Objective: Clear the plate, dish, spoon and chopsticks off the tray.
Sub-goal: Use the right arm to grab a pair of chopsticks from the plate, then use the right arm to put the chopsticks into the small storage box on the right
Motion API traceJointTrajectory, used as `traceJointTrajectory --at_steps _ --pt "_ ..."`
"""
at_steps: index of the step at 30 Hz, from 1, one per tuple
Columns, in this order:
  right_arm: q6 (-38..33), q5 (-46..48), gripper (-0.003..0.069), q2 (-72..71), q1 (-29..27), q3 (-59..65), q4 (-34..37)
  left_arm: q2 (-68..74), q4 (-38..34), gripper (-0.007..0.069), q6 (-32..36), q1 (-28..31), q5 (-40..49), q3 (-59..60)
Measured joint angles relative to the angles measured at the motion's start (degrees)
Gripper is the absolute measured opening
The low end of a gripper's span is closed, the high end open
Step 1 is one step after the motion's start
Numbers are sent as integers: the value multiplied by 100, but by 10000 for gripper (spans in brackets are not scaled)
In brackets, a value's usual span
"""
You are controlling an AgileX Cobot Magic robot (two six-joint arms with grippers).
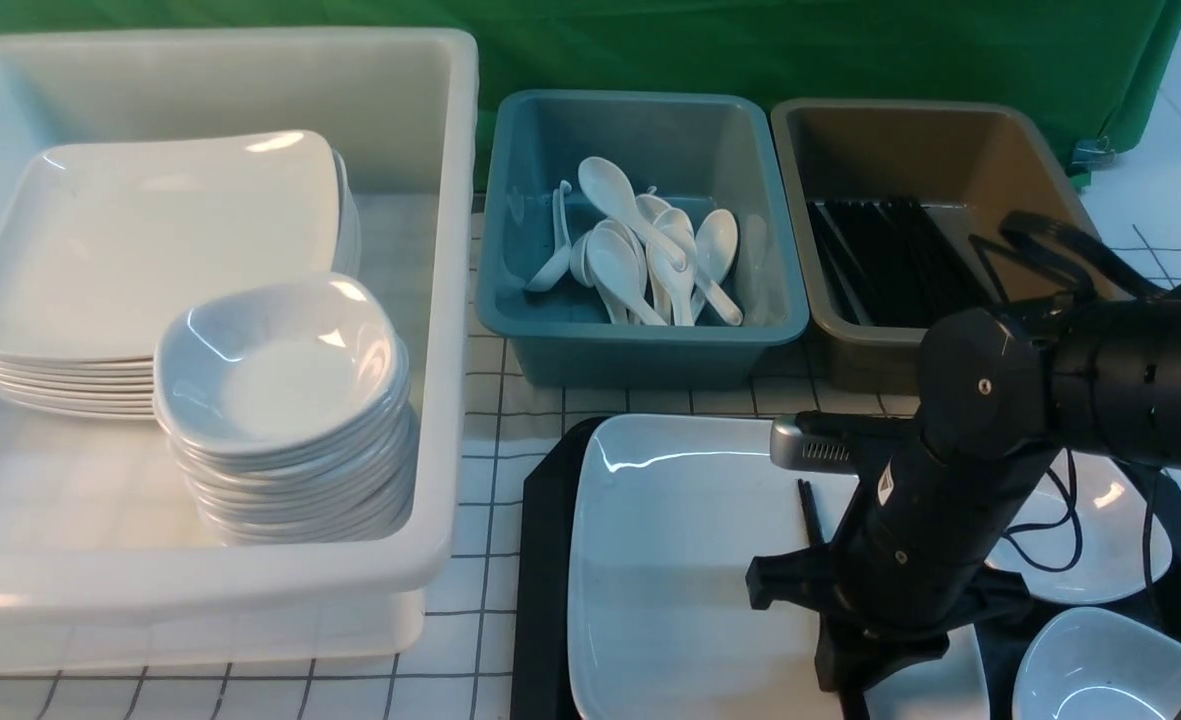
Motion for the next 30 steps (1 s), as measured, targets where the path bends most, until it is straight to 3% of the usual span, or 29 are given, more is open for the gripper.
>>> traceJointTrajectory --at_steps 9,14,17,25,30 --pt "-513 916 120 -827 0 -68 4 0 0 4 0 0 0 0" --pt "-908 1016 120 -1526 -7 -94 -37 0 0 4 0 0 0 0" --pt "-1207 873 120 -1952 -283 -324 -328 0 0 4 0 0 0 0" --pt "-1678 -935 120 -1396 -1821 -1505 -686 0 0 4 0 0 0 0" --pt "-1882 -2225 120 -388 -2144 -2541 -717 0 0 4 0 0 0 0"
